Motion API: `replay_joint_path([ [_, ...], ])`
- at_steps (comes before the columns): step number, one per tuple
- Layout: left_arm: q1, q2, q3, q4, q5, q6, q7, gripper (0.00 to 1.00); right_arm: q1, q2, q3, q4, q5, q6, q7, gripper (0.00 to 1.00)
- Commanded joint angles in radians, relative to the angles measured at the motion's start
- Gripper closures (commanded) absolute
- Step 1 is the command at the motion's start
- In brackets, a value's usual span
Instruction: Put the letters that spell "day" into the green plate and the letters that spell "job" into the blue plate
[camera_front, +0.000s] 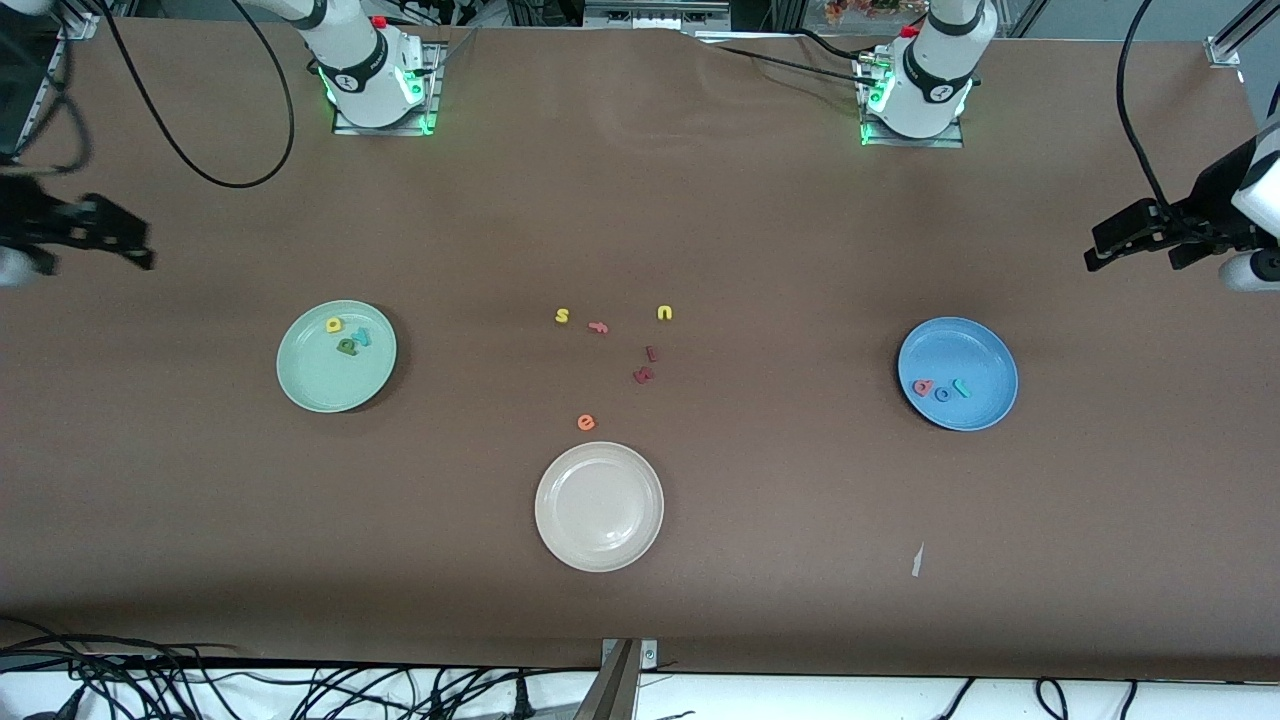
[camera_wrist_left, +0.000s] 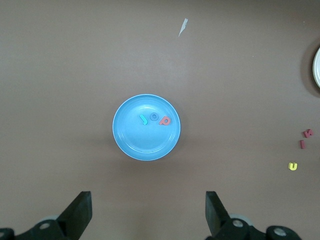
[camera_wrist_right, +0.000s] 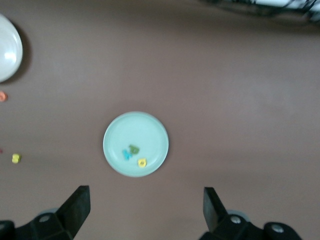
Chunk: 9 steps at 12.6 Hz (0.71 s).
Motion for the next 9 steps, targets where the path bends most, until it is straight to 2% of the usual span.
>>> replay_joint_path([
  [1, -0.008, -0.032, 0.005, -0.039, 0.02, 0.015, 0.09, 0.0, -0.179, 0.073, 0.15, 0.057, 0.02, -0.08, -0.015, 0.0],
  [3, -0.008, -0.029, 0.003, -0.035, 0.022, 0.008, 0.089, 0.0, -0.444, 0.074, 0.441, 0.053, 0.017, -0.078, -0.014, 0.0],
  [4, -0.008, -0.023, 0.003, -0.025, 0.022, -0.015, 0.089, 0.0, -0.525, 0.07, 0.521, 0.039, 0.026, -0.085, -0.009, 0.0],
  [5, -0.004, -0.022, 0.003, -0.024, 0.022, -0.017, 0.092, 0.0, -0.535, 0.055, 0.525, 0.012, 0.049, -0.082, -0.012, 0.0],
  [7, -0.001, -0.018, 0.004, -0.009, 0.024, -0.02, 0.093, 0.0, -0.542, -0.01, 0.533, -0.076, 0.042, -0.018, -0.008, 0.0],
  [9, 0.001, -0.013, 0.003, -0.001, 0.028, -0.022, 0.097, 0.0, -0.552, -0.137, 0.533, -0.256, 0.037, 0.089, -0.014, 0.0],
])
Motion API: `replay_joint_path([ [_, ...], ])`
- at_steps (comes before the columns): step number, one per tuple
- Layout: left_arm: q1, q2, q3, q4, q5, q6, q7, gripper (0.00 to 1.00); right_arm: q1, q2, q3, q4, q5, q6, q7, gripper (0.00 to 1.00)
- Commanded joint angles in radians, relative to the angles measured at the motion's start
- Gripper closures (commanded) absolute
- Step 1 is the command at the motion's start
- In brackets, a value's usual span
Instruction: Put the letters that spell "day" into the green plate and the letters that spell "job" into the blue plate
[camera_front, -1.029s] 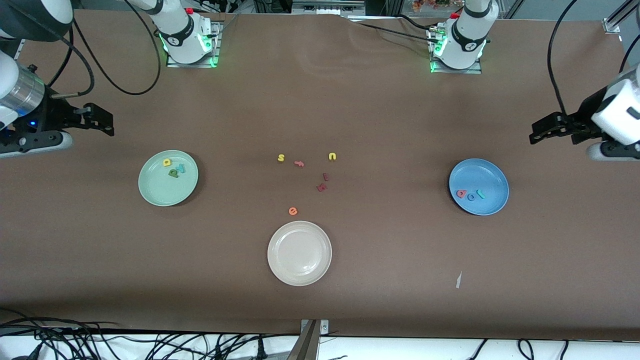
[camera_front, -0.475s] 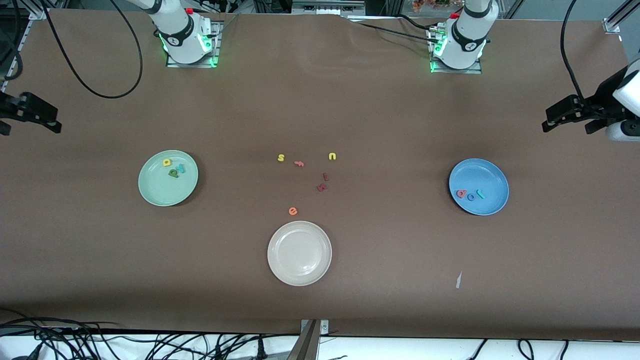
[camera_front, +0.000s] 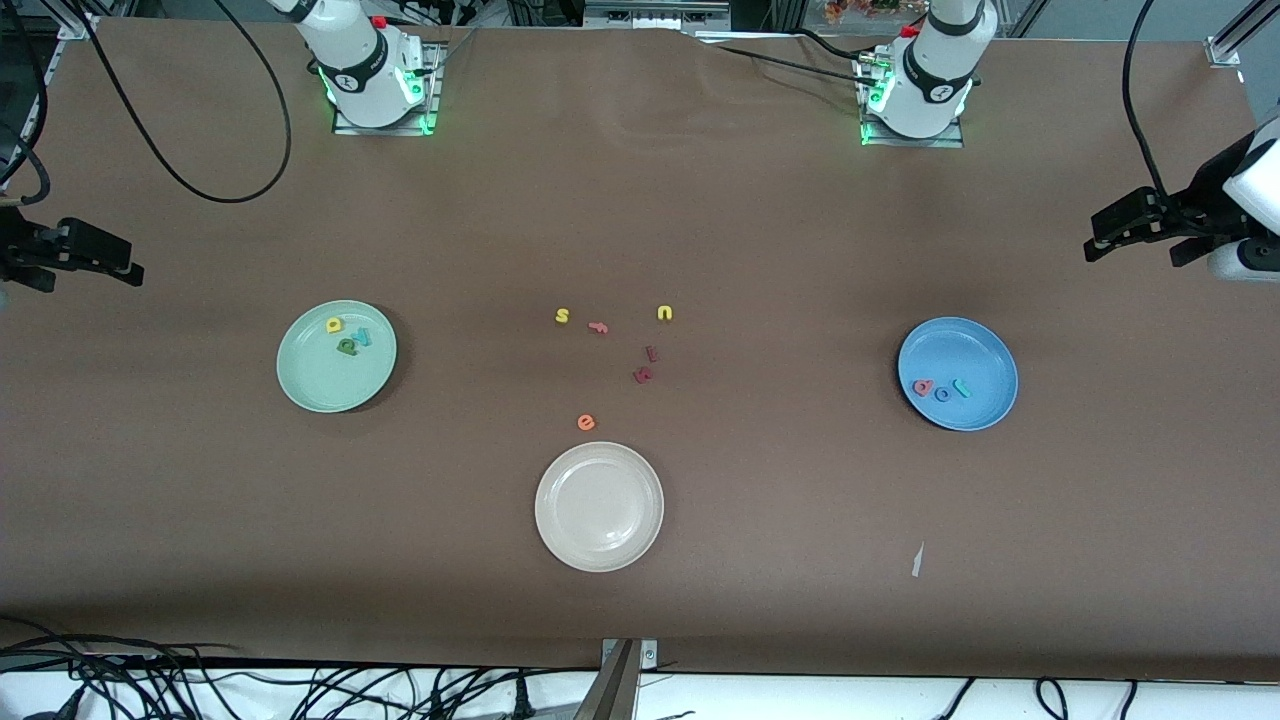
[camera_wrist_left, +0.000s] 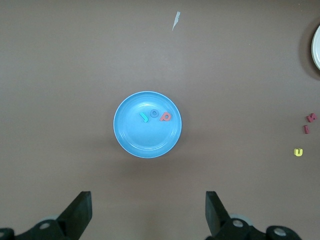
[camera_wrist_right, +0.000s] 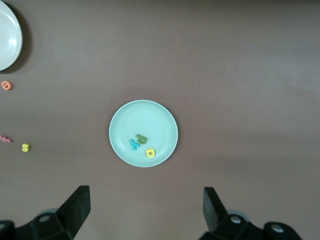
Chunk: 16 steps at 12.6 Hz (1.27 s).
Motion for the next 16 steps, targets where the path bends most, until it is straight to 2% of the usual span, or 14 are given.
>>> replay_joint_path([
  [1, -0.006, -0.007, 0.0, 0.017, 0.043, -0.016, 0.026, 0.0, -0.027, -0.199, 0.034, -0.24, 0.01, 0.097, -0.01, 0.0],
  [2, -0.009, -0.007, -0.002, 0.017, 0.045, -0.016, 0.023, 0.0, -0.028, -0.211, 0.07, -0.245, -0.025, 0.099, 0.0, 0.0],
  [3, -0.012, -0.007, -0.003, 0.017, 0.045, -0.015, 0.021, 0.0, -0.028, -0.207, 0.081, -0.236, -0.056, 0.092, 0.004, 0.0],
  [5, -0.012, -0.005, -0.007, 0.017, 0.043, -0.016, 0.024, 0.0, -0.028, -0.205, 0.083, -0.231, -0.056, 0.065, 0.004, 0.0],
  [14, -0.009, -0.004, -0.005, 0.017, 0.04, -0.016, 0.026, 0.0, -0.028, -0.153, 0.066, -0.208, -0.049, 0.063, -0.013, 0.0],
  [16, -0.009, -0.004, -0.005, 0.017, 0.039, -0.016, 0.026, 0.0, -0.031, -0.151, 0.037, -0.21, -0.046, 0.062, -0.009, 0.0],
])
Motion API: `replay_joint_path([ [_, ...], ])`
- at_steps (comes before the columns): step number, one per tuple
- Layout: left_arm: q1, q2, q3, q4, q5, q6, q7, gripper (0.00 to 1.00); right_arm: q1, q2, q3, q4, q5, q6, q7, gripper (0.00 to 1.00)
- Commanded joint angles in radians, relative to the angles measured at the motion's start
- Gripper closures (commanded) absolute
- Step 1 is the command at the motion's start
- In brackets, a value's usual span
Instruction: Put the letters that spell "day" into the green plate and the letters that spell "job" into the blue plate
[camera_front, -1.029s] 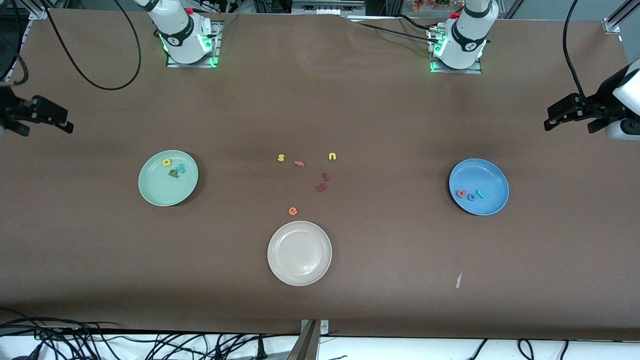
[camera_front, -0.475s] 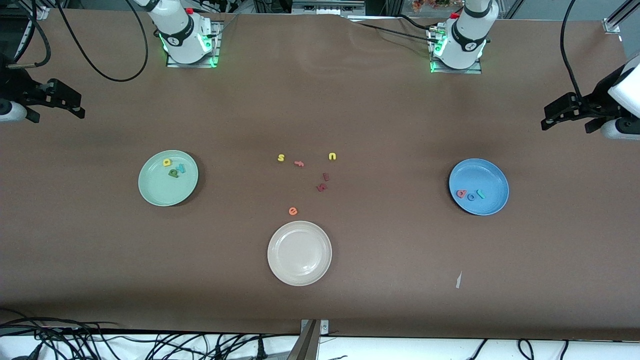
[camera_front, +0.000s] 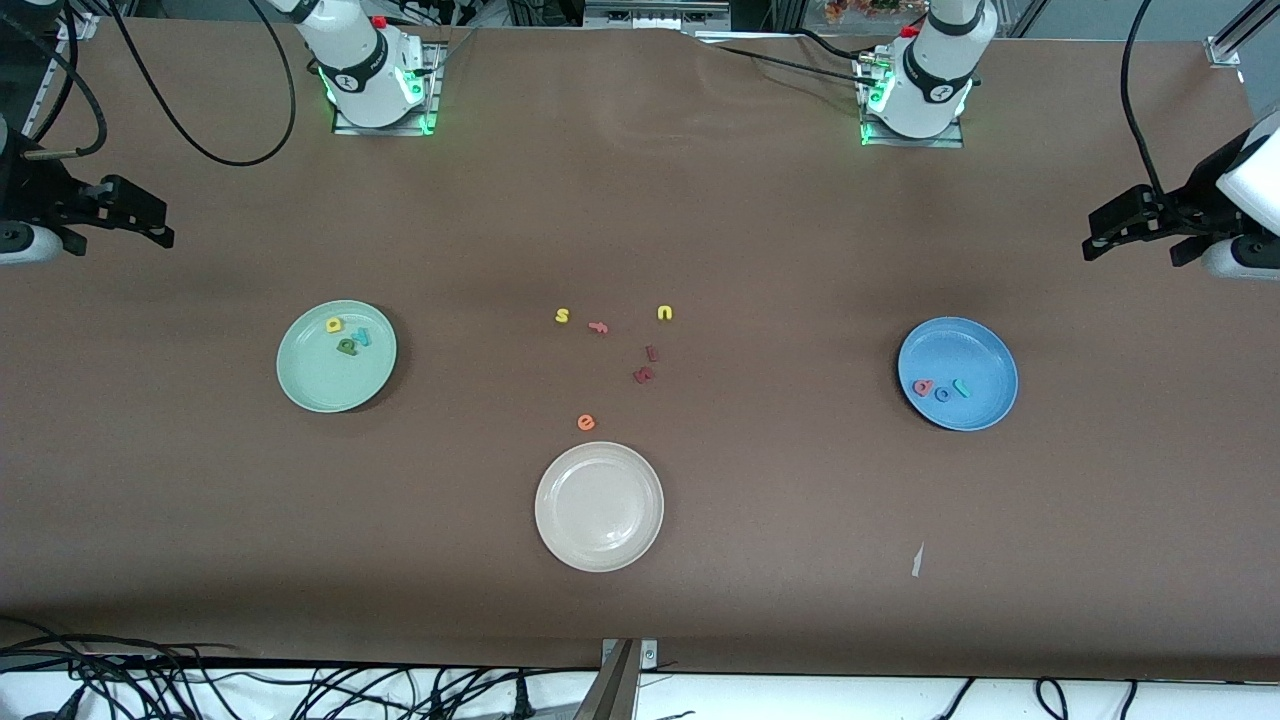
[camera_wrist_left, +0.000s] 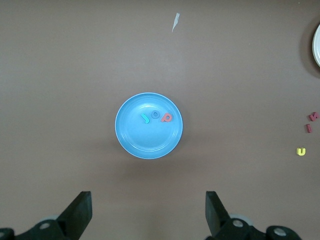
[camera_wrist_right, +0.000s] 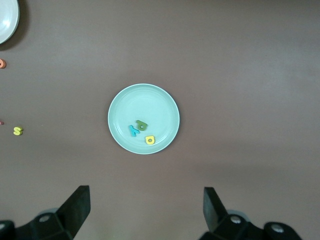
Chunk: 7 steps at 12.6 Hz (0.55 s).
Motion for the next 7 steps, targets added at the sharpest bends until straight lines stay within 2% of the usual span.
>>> replay_joint_path([
  [1, -0.002, -0.003, 0.001, 0.012, 0.025, -0.016, 0.024, 0.0, -0.011, 0.003, -0.02, 0.013, -0.003, -0.003, -0.01, 0.0],
  [7, -0.002, -0.003, 0.001, 0.012, 0.026, -0.016, 0.024, 0.0, -0.011, 0.001, -0.02, 0.014, -0.004, -0.015, -0.01, 0.0],
])
